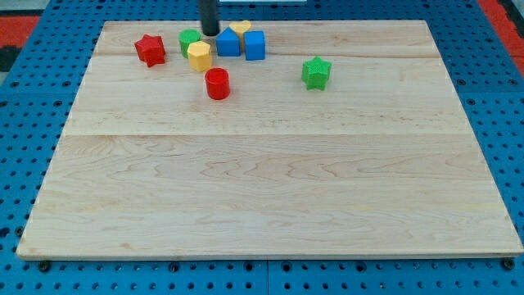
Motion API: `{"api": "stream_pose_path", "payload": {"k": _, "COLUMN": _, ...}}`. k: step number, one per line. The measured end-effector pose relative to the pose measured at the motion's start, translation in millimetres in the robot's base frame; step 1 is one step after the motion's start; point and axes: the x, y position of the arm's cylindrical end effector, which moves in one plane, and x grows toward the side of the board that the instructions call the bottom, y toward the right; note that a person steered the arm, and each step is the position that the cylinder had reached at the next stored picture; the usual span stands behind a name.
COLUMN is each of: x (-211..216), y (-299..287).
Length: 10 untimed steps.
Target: Push the yellow heart towards the green star
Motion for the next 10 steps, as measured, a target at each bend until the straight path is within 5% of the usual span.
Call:
{"api": "stream_pose_path", "payload": {"k": 4, "x": -2, "y": 122}}
{"api": "stream_pose_path", "payload": {"k": 10, "x": 46, "y": 114}}
